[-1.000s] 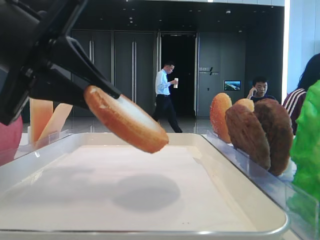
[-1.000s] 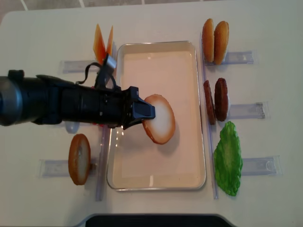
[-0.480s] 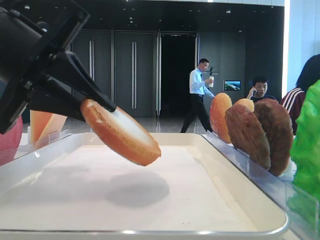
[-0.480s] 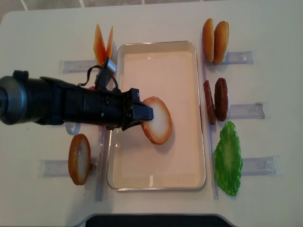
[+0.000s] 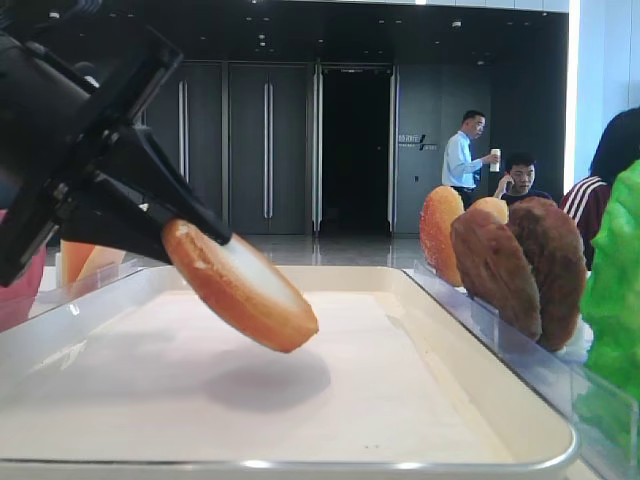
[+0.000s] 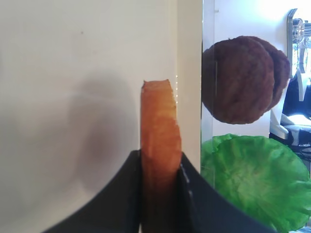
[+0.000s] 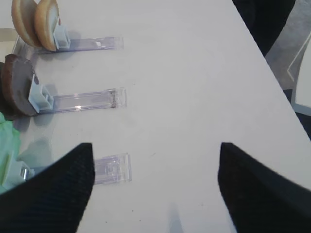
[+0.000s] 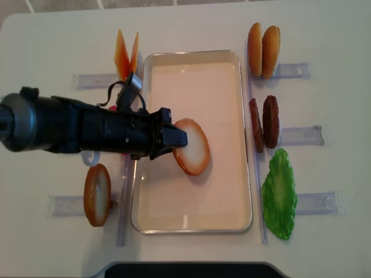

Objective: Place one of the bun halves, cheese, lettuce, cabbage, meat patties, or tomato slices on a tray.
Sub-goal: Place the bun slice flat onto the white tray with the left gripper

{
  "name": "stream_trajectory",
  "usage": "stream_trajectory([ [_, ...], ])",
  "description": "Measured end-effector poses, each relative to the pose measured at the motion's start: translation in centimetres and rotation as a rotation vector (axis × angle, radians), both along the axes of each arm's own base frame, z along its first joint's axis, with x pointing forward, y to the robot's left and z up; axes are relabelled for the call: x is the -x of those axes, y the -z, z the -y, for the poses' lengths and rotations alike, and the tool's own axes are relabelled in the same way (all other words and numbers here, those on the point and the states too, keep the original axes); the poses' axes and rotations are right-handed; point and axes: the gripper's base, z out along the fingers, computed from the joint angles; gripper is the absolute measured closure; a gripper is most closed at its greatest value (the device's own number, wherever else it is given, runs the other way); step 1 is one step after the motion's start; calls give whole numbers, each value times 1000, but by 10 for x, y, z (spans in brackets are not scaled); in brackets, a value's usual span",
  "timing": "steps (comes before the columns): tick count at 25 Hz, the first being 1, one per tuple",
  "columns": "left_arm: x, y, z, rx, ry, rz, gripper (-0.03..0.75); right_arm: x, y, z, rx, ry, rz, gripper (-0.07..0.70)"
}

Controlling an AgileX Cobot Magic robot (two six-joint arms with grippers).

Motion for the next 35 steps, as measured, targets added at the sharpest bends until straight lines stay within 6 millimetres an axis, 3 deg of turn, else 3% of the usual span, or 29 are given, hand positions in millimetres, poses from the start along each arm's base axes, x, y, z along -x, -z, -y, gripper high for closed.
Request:
stream_trajectory([
  [6, -1, 11, 1, -10, 13, -20, 593, 0, 0, 0, 0, 0, 0, 98],
  [21, -1, 14, 2, -4, 51, 9, 564, 0, 0, 0, 0, 0, 0, 98],
  [25, -1, 14, 2, -4, 50, 9, 484, 0, 0, 0, 0, 0, 0, 98],
  [32, -1, 14, 2, -5, 48, 4, 157, 0, 0, 0, 0, 0, 0, 98],
  [35, 0, 15, 2, -12, 51, -12, 86, 0, 0, 0, 0, 0, 0, 98],
])
